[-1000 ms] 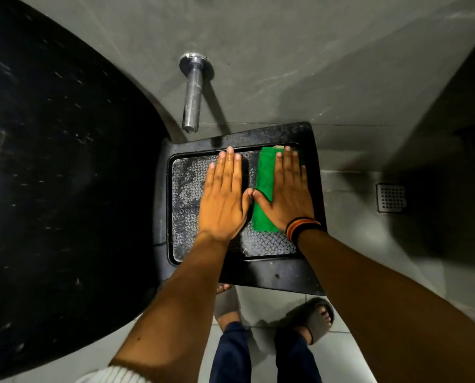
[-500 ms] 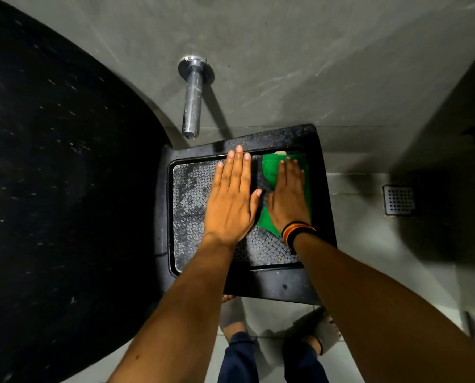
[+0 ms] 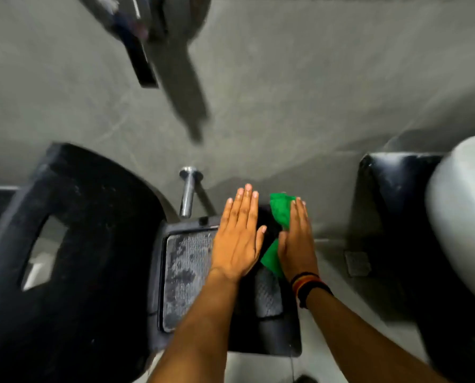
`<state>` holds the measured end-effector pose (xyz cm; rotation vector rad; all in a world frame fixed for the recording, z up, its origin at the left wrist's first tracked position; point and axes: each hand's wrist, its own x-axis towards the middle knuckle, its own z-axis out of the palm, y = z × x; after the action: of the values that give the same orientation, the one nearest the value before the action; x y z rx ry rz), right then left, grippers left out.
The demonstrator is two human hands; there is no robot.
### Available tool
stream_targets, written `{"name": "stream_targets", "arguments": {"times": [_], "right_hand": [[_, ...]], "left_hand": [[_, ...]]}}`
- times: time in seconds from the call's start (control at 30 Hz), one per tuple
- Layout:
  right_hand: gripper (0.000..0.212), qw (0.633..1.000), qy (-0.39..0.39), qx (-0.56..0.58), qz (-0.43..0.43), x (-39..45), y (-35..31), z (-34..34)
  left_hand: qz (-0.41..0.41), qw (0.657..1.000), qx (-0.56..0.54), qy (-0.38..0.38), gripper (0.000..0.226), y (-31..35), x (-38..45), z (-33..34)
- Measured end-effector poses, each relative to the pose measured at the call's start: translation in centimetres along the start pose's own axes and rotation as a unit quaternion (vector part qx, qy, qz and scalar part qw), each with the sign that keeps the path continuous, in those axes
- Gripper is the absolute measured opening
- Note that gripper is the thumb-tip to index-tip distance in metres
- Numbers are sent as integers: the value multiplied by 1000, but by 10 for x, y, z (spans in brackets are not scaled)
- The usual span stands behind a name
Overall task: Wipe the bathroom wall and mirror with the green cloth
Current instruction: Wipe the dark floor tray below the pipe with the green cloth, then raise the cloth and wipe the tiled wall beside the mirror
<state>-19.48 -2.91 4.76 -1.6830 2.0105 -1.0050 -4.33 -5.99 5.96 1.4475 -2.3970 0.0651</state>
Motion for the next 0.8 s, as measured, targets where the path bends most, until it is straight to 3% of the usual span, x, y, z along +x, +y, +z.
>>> {"name": "stream_targets", "arguments": {"times": [0.33, 0.47, 0.57, 0.8], "right_hand": [[74, 963, 197, -8, -182, 145, -222, -230], [69, 926, 276, -32, -256, 178, -308, -310], [77, 897, 322, -75, -295, 202, -360, -368], [69, 811, 460, -188, -309, 211, -465, -506]], "left_hand": [[40, 982, 31, 179, 75, 40, 175, -264], [46, 963, 54, 261, 73, 50, 231, -385], [57, 945, 68, 314, 73, 58, 262, -466], [73, 900, 109, 415, 72, 87, 297, -614]]}}
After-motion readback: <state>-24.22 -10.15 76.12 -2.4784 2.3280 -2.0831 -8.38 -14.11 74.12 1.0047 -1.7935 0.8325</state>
